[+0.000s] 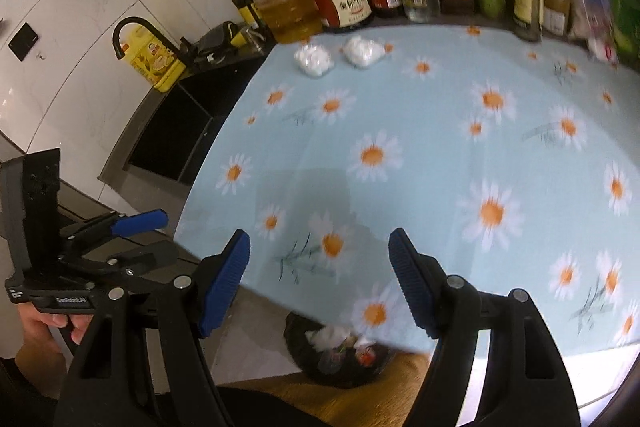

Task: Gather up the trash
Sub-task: 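Raise both open tools back up toward the table, then reach the right tool to a white plastic-wrapped bundle and grasp it, then grasp the other white plastic-wrapped bundle with the left tool while the right tool holds its bundle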

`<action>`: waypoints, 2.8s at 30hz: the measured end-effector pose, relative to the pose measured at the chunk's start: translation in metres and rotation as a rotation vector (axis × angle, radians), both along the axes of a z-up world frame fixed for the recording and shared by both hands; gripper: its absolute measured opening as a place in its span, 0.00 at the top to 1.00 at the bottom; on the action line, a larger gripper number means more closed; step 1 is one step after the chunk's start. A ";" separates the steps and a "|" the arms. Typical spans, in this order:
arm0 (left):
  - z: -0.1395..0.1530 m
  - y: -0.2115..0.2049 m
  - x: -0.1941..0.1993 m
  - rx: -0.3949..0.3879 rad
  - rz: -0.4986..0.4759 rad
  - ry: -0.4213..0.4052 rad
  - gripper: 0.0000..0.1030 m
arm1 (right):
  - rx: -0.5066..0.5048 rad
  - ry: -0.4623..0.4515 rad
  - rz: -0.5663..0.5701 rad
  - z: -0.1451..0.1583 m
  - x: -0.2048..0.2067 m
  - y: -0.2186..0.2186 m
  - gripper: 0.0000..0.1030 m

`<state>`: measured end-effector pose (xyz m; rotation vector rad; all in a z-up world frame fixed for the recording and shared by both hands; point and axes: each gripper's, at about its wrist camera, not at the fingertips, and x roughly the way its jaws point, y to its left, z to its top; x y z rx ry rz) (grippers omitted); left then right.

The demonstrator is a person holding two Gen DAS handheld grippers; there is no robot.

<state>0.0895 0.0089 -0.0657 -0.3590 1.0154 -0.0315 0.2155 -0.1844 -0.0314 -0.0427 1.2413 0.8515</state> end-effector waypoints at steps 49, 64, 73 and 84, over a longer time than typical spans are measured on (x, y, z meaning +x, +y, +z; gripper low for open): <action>-0.047 0.041 0.156 0.007 0.279 0.168 0.34 | -0.079 0.033 0.327 -0.103 0.241 0.160 0.30; -0.050 0.044 0.164 0.012 0.328 0.188 0.34 | -0.081 0.043 0.384 -0.113 0.240 0.157 0.49; -0.051 0.047 0.175 0.045 0.331 0.189 0.33 | -0.041 0.050 0.362 -0.096 0.239 0.131 0.49; -0.037 0.066 0.217 0.095 0.320 0.150 0.24 | -0.018 0.115 0.302 -0.098 0.226 0.077 0.49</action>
